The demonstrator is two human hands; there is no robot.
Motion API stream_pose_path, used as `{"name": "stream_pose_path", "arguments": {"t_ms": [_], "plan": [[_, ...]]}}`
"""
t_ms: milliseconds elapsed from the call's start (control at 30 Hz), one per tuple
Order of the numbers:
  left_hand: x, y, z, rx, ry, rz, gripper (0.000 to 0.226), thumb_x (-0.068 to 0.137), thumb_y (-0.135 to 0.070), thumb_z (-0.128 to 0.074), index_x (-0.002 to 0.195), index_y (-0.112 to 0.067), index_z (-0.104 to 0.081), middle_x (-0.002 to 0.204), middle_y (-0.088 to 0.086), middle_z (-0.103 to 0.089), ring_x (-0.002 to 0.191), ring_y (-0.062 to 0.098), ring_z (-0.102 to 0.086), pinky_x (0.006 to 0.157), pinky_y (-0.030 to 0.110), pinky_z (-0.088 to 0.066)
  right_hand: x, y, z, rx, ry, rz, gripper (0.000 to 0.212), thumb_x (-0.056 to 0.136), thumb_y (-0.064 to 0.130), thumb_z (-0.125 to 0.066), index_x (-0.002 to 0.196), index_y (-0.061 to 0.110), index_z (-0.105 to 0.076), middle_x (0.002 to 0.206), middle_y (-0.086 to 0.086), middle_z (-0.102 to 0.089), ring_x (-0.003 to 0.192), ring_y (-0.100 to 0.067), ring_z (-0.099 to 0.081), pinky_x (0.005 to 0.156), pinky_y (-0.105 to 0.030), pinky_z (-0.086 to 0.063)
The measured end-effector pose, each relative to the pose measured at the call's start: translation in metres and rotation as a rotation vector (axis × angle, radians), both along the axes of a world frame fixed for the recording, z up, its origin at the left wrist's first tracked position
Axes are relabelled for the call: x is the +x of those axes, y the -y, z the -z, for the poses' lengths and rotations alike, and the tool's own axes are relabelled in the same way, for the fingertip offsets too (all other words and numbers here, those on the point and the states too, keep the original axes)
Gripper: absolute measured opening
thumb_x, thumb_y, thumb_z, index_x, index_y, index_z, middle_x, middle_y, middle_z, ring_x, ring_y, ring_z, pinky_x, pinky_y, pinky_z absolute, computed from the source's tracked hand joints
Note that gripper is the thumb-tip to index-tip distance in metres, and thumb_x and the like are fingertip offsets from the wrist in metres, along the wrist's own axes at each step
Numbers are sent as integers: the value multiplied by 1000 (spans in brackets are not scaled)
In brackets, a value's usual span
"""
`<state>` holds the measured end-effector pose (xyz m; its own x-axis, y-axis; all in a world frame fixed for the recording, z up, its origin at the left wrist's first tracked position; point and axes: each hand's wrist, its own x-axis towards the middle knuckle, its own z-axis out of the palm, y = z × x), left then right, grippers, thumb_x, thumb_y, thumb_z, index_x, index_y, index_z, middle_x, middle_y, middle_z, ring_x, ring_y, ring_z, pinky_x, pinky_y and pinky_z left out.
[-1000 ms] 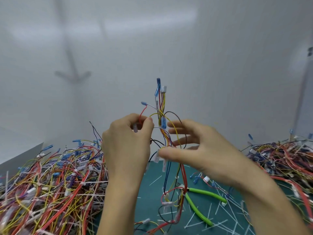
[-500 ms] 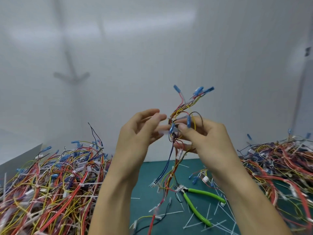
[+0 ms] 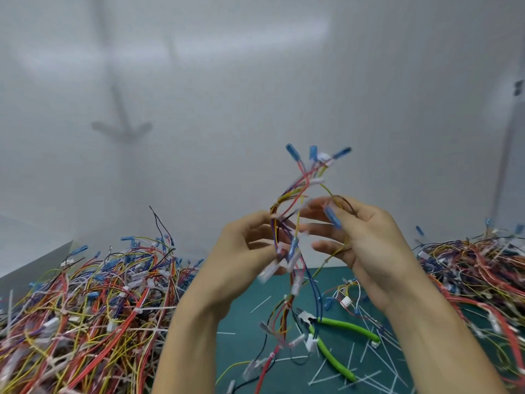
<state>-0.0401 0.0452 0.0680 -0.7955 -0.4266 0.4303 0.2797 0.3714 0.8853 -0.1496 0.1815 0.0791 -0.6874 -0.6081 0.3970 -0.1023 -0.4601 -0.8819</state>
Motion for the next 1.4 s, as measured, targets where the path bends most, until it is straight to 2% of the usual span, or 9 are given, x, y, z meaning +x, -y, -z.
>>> {"name": "stream_pose_path", "arguments": {"t_ms": [200,300,367,500,633,833,933,1167,1400], "plan": [[7,-1,-7,11,22,15,30,94,6,-47,77,-10,-65,78,12,-67,74,18,-66,68,30,-61,0,-10,2,92,-37,100,55,93,-15,-42,71,19,-78,62,-1,-62,58,-20,-49,46,-22,-41],[7,2,-6,31,50,-34,43,86,16,-30,68,-10,-59,75,11,-57,75,16,-63,76,31,-62,-5,-8,0,115,59,128,25,99,-4,-45,101,1,-69,47,4,-39,35,-6,-29,33,-16,-23],[10,2,-6,30,83,79,38,80,12,-35,79,-9,-67,85,9,-67,88,14,-70,83,29,-60,-6,-5,-2,99,123,135,16,102,5,-46,101,-1,-62,45,3,-35,30,-4,-24,33,-15,-17],[9,-1,-5,-177,173,136,27,78,-16,-64,103,-25,-70,110,-7,-72,107,6,-67,89,23,-55,-1,-4,-4,37,137,118,24,102,2,-39,91,5,-60,45,-1,-47,26,-5,-22,32,-13,-14],[-5,-8,-1,-250,137,-78,43,75,-32,-82,111,-35,-59,109,-13,-66,77,12,-67,81,33,-57,3,-6,-6,34,78,34,26,103,8,-41,98,8,-67,55,-3,-58,31,-6,-26,32,-15,-19],[-14,-17,-1,-354,11,-220,12,85,-52,-67,79,-41,-69,76,-14,-70,74,16,-65,72,45,-53,8,-11,-9,117,-101,-43,18,91,13,-62,107,13,-70,78,-7,-75,35,-10,-36,35,-16,-24],[-13,-12,1,-478,35,-455,14,92,-45,-61,84,-35,-68,63,-23,-60,63,1,-54,58,26,-38,5,-16,-11,155,-162,72,14,87,15,-69,100,13,-73,66,-4,-70,35,-10,-27,35,-16,-24],[-12,-4,2,-710,124,-682,12,99,-27,-52,97,-29,-64,84,-4,-55,86,26,-53,76,43,-44,5,-15,-10,129,-302,198,18,94,7,-61,96,18,-74,78,0,-77,49,-2,-47,44,-8,-33],[-10,-10,-2,-694,98,-907,16,99,-20,-45,105,-19,-60,85,-3,-40,69,28,-43,63,36,-30,6,-14,-11,82,-318,247,6,92,15,-67,93,17,-73,77,2,-77,43,1,-50,41,-5,-34]]}}
